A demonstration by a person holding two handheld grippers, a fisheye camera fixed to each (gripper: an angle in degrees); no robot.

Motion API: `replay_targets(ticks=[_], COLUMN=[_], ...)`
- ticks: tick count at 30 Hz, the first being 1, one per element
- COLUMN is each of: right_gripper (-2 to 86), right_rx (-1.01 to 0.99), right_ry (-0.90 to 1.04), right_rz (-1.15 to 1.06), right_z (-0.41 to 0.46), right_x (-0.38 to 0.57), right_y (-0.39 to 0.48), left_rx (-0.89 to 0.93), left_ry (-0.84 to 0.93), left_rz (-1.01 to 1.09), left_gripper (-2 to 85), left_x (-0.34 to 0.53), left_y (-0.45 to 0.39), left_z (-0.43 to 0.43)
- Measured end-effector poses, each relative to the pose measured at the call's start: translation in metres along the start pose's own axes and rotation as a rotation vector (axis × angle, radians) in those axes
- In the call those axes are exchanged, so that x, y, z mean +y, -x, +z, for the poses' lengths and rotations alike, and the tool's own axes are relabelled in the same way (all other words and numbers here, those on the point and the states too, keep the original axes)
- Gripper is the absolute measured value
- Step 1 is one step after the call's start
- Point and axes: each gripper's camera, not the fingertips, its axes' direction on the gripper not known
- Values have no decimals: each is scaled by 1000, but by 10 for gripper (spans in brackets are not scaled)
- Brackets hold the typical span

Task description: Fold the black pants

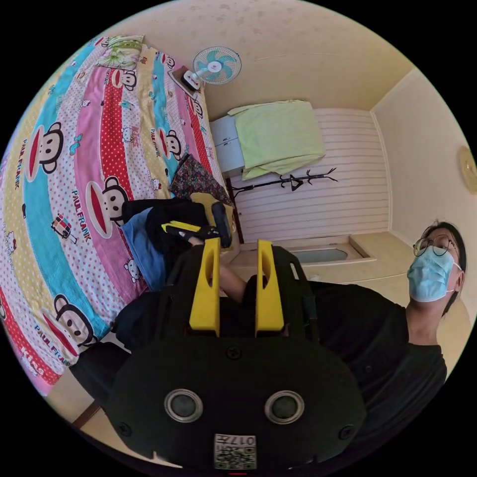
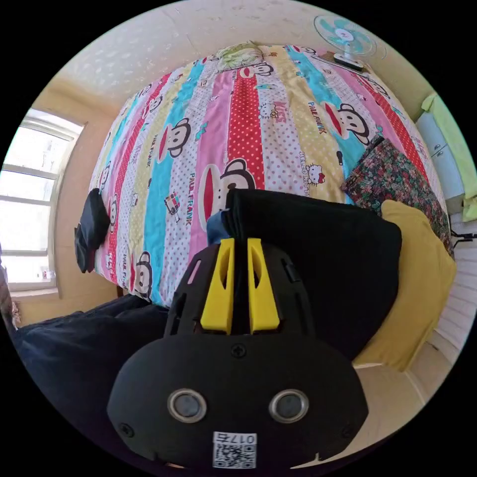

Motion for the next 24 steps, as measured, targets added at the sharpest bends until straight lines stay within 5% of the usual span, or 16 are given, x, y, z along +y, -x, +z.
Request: replay_targets(ticks=[10,17,24], right_gripper=[36,33,29], right_rx=[-620,-891,-887], right_ry=[-574,-960,-1055], right_rz=[-37,-278,-525], right_z=[-183,-256,-308], right_x=[140,183,146], right_y=[-127,-101,-26], left_rx=[83,120,218], left_ry=[84,171,69], left_rz=[6,63,-147], left_gripper=[112,119,164], left_x=[-47,-73,-56], left_y=[26,20,54], left_z=[12,13,-33])
